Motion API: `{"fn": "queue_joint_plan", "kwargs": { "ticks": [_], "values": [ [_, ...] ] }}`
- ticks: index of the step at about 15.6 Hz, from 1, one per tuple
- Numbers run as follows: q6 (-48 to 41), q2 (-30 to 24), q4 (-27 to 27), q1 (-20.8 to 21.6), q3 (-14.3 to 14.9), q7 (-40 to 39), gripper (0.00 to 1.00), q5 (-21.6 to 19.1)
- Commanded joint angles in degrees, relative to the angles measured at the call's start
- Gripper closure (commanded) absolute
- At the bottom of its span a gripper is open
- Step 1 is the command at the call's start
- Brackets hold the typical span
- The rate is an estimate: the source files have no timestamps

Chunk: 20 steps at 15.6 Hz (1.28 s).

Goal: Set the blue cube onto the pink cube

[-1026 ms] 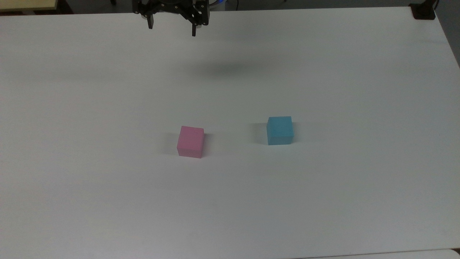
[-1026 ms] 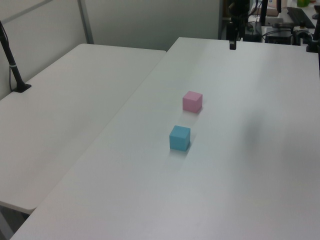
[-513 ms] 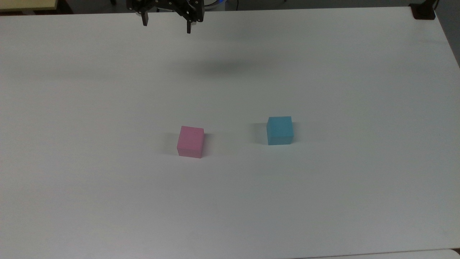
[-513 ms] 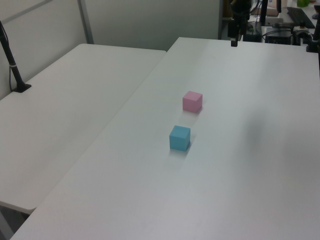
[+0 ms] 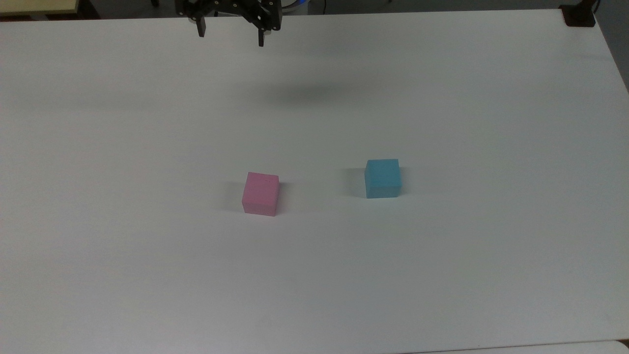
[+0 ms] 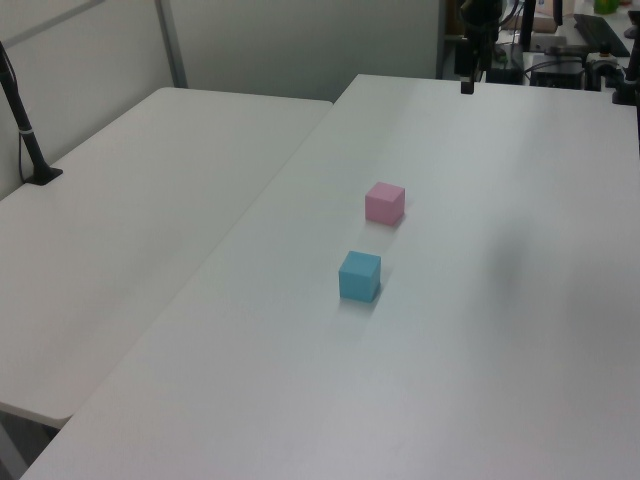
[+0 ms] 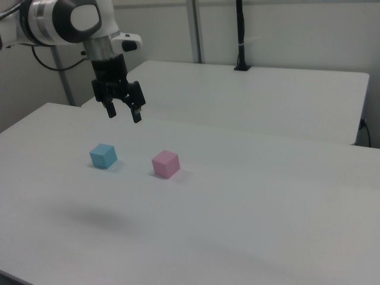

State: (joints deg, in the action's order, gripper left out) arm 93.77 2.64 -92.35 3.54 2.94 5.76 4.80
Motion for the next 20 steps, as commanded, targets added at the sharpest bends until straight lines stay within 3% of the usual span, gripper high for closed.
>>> {"fn": "queue_joint_plan", "kwargs": {
  "ticks": [1, 7, 12, 16, 20],
  "values": [
    [4.7, 2.6, -1.3, 1.5, -0.5, -1.0, 0.00, -2.5],
    [10.4, 9.6, -1.1, 8.9, -0.5, 1.7, 0.00, -4.2],
    [20.6, 17.4, -0.8, 16.0, -0.5, 13.1, 0.00, -4.3],
    [23.1, 23.9, 2.1, 19.1, -0.5, 18.2, 0.00, -3.5],
    [27.6, 27.4, 4.1, 19.3, -0.4, 19.1, 0.00, -3.6]
  ]
}}
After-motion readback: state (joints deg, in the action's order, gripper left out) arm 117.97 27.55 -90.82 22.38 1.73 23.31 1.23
